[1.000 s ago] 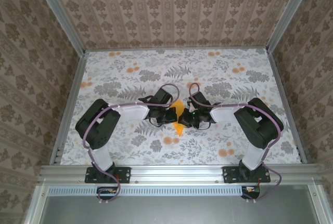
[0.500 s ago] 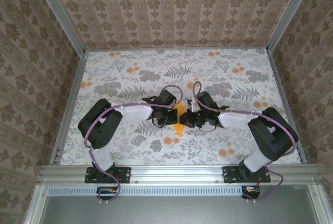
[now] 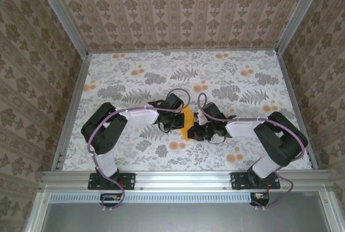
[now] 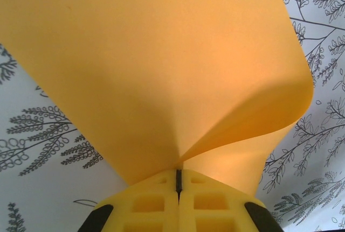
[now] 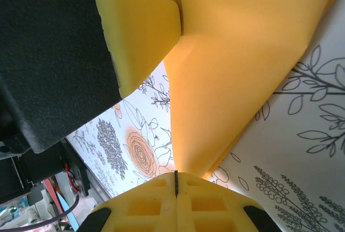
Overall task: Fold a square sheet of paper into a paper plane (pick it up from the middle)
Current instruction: Third fold the triangle at the center of the table.
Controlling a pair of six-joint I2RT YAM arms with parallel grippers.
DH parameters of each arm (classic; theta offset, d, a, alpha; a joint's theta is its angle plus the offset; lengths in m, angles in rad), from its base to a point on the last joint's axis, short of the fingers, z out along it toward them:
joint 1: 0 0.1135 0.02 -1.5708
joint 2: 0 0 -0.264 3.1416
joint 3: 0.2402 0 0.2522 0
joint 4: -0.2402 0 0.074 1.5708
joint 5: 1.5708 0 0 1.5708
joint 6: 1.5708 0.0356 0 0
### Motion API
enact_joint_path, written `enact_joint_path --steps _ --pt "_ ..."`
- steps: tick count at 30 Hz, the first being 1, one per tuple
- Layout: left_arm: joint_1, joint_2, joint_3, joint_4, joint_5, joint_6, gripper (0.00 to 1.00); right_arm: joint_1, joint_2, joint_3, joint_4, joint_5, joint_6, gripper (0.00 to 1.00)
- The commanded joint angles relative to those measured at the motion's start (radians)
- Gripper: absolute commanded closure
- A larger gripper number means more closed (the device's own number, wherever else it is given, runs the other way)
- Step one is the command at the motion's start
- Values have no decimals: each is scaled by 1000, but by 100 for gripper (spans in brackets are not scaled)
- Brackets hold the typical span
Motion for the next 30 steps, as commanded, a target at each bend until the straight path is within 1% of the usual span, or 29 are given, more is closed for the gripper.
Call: enact_joint_path --steps 1,8,20,26,30 --pt "-7 47 -33 -126 -63 9 100 11 34 16 14 -15 0 94" --pt "-8 40 -41 -125 -70 -1 100 21 64 23 14 -16 -8 94" --pt "-9 34 -40 -134 -94 -3 100 29 80 27 -41 -2 -37 94" --pt "-6 32 -39 -138 -98 10 100 -9 -27 52 -54 25 -35 94" --pt "-7 32 -38 -137 -101 28 100 -50 -16 90 -84 45 -57 94"
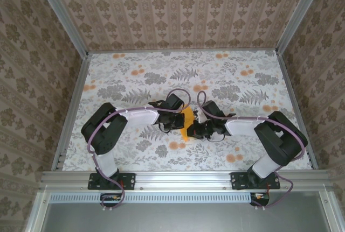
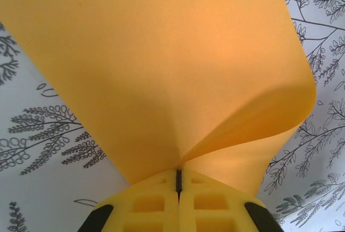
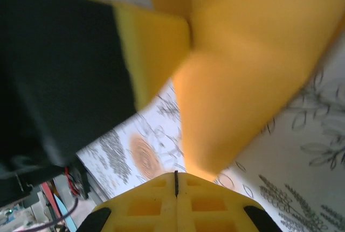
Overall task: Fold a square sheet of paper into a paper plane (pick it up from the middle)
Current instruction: Third fold the triangle at the center of the table.
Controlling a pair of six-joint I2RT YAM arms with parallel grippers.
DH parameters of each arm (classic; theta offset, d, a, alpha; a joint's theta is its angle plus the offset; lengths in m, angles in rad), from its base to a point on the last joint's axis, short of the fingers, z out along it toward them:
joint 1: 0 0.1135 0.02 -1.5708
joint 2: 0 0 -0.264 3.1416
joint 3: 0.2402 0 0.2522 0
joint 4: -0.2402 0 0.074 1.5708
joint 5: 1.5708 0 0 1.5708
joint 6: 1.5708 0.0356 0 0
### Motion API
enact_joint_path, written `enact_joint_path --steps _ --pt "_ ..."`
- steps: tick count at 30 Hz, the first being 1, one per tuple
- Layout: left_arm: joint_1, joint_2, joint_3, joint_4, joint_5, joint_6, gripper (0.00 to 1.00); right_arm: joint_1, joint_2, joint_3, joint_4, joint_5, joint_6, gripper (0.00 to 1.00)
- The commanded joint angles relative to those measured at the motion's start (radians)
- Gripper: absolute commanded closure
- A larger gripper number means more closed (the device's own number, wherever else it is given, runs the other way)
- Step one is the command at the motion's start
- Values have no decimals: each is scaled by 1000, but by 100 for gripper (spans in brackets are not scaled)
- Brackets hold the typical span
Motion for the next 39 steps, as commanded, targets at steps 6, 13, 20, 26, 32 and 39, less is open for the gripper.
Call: enact_joint_path --steps 6,13,20,26,32,39 --pt "2 33 -36 -130 -85 46 100 -38 70 97 -47 43 -47 94" --pt "4 33 -44 -132 -89 53 100 -51 145 117 -61 86 -57 94" --pt "10 35 -49 -138 -94 72 100 -88 120 141 -53 78 -55 95" --pt "15 27 -45 -138 -100 101 100 -128 123 177 -90 76 -98 94" --pt "18 31 -36 -146 -107 151 100 -136 185 210 -105 75 -121 94" --pt "23 39 -21 -184 -133 226 100 -151 225 240 -140 130 -124 94"
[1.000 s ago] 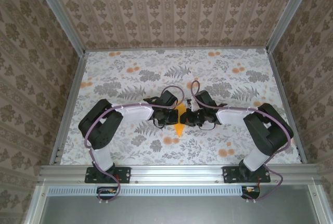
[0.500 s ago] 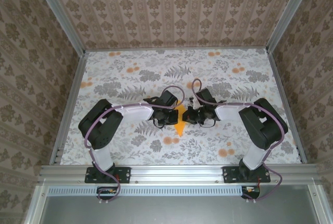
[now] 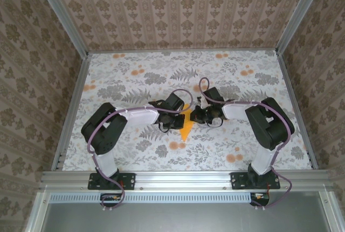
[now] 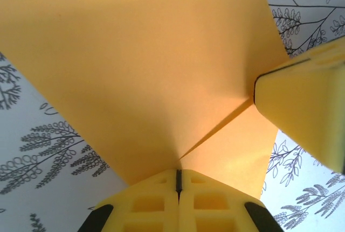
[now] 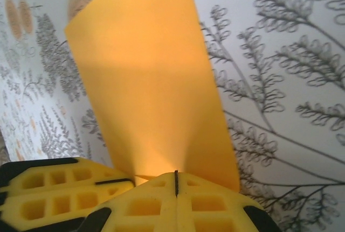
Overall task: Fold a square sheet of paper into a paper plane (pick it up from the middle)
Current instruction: Third fold the triangle at the center of the table.
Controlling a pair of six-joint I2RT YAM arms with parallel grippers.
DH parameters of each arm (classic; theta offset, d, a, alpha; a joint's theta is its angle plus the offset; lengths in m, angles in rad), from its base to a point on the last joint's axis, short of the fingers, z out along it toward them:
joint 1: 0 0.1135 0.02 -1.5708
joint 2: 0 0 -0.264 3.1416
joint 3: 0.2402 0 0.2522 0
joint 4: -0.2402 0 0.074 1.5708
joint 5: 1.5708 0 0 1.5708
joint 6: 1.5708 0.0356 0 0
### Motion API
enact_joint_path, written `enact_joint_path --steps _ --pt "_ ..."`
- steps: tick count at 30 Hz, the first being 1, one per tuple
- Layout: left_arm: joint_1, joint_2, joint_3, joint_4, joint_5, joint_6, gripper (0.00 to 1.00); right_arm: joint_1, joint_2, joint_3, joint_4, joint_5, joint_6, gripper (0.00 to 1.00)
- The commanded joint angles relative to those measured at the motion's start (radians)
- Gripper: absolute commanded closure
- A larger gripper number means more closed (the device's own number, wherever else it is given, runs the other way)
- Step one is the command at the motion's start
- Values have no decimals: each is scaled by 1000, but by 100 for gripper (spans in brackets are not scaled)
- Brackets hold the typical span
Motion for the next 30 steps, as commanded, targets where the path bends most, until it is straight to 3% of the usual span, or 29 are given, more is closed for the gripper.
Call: enact_joint_path --steps 1,6,16,30 --pt "21 39 -30 -161 -110 71 100 -12 18 31 -50 53 -18 94" --pt "27 38 -31 -161 -114 107 100 -22 13 36 -63 57 -17 95" --pt "48 38 -5 -126 -101 290 100 -21 -97 -32 10 -61 7 93" --pt "67 30 14 -96 -16 442 100 10 5 30 17 -108 13 93"
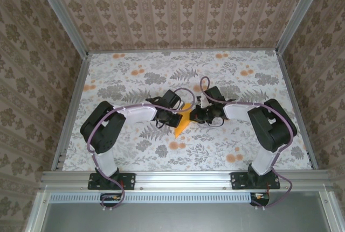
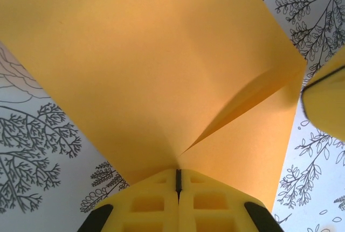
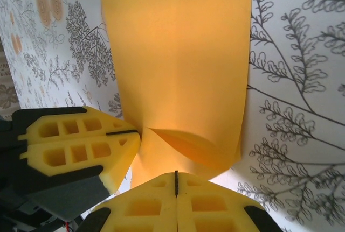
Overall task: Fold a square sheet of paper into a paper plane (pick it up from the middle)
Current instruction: Third fold the triangle at the center of the table.
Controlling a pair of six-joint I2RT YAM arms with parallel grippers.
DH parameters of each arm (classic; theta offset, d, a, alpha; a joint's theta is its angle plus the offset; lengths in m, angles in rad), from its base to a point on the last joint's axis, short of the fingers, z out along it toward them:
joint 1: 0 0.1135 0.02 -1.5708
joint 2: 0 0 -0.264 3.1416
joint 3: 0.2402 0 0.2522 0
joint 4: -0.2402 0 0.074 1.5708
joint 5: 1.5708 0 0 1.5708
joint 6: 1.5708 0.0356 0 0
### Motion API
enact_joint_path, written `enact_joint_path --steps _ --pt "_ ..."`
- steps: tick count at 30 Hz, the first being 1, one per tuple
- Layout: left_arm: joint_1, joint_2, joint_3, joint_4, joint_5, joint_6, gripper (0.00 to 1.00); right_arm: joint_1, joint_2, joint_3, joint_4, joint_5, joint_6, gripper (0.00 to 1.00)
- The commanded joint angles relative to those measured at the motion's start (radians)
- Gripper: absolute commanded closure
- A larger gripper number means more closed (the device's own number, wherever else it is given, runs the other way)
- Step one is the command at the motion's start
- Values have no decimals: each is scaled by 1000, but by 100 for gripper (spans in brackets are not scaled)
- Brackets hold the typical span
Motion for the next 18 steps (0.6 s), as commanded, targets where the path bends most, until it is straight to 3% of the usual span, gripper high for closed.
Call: enact_joint_path --steps 1,10,14,18 --pt "15 30 -7 -61 5 76 100 9 40 34 24 -35 13 93" --pt "32 -12 -7 -50 25 10 100 16 79 22 52 -3 54 94" --pt "32 -77 -19 -36 23 -108 100 28 85 -2 46 42 96 94" --pt "23 -184 -96 37 0 -304 93 62 61 -46 53 119 208 94"
